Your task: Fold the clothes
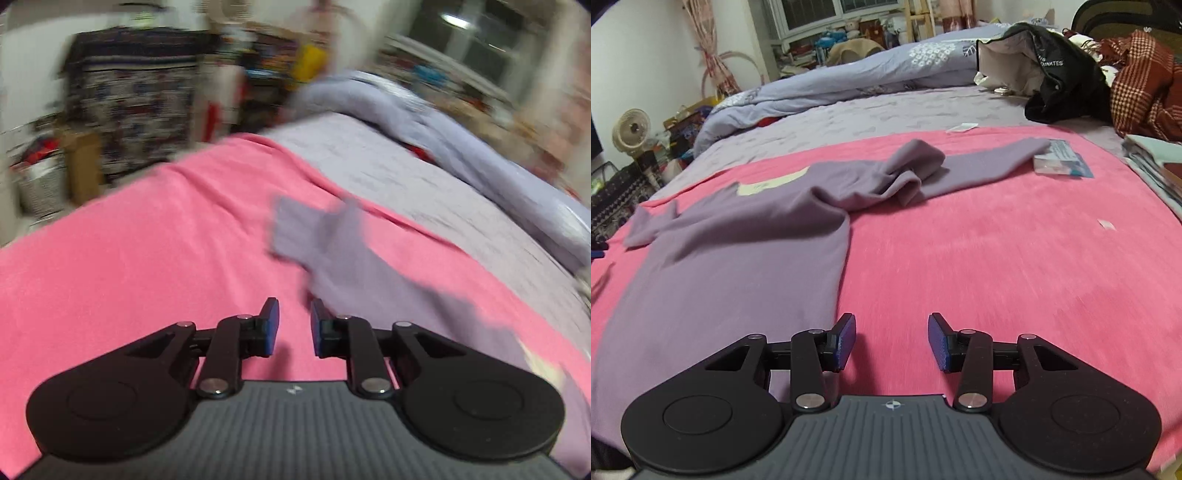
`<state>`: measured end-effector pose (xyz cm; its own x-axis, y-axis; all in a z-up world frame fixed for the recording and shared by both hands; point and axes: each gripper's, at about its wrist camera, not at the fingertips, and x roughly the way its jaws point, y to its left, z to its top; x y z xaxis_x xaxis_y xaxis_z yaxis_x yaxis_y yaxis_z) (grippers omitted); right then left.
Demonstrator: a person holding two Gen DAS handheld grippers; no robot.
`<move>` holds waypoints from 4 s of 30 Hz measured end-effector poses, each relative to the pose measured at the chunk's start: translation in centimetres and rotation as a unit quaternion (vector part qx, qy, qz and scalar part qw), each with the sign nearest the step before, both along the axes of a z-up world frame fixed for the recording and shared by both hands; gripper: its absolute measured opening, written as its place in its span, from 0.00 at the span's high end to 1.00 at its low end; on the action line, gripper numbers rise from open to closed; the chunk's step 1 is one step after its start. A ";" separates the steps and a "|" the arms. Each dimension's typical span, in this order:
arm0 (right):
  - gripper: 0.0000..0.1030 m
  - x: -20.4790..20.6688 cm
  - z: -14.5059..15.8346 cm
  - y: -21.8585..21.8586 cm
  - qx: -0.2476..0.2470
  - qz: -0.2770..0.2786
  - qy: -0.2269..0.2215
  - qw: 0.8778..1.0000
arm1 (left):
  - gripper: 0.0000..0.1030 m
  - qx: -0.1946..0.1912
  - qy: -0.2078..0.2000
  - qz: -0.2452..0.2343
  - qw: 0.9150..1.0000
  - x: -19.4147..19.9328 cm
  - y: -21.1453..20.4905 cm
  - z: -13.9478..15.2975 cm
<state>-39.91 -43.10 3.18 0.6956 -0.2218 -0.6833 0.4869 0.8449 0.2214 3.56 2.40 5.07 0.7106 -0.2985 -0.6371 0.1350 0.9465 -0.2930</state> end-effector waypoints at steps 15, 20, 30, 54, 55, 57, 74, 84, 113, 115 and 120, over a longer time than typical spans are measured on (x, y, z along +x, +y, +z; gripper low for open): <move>0.40 -2.4 -1.0 2.7 0.157 0.078 -0.090 0.980 | 0.29 -0.105 0.145 -0.259 0.949 -21.0 -2.1 -3.2; 0.66 -1.8 -1.7 3.6 0.132 0.033 -0.071 0.988 | 0.17 -0.088 0.141 -0.264 0.950 -22.3 -3.9 -3.6; 0.90 -4.7 2.5 3.5 0.275 0.033 -0.167 0.946 | 0.99 -0.184 0.129 -0.257 0.940 -23.0 -3.2 -2.1; 0.55 -7.6 2.7 6.8 0.073 0.049 0.033 0.996 | 0.24 -0.003 0.117 -0.252 0.961 -23.3 -3.7 -2.2; 0.55 -7.7 2.7 6.9 0.075 0.047 0.032 0.996 | 0.17 -0.004 0.114 -0.257 0.960 -23.5 -3.7 -2.3; 0.55 -6.7 2.2 6.9 0.080 0.042 0.031 0.995 | 0.14 -0.001 0.113 -0.263 0.958 -23.9 -3.8 -2.4; 0.42 -6.9 3.5 6.1 0.106 0.031 -0.061 0.992 | 0.47 -0.125 0.158 -0.257 0.945 -23.0 -1.2 -4.2; 0.40 -6.7 3.2 6.2 0.114 0.027 -0.057 0.992 | 0.79 -0.148 0.182 -0.239 0.942 -22.4 0.7 -5.4; 0.35 -6.4 2.3 6.5 0.123 0.028 -0.044 0.991 | 0.45 -0.268 0.197 -0.258 0.907 -20.6 2.8 -6.9; 0.35 -6.4 2.1 6.5 0.125 0.028 -0.043 0.991 | 0.44 -0.270 0.196 -0.259 0.907 -20.6 2.9 -6.9; 0.34 -6.3 1.9 6.6 0.128 0.029 -0.040 0.991 | 0.69 -0.248 0.203 -0.235 0.918 -19.7 1.5 -6.4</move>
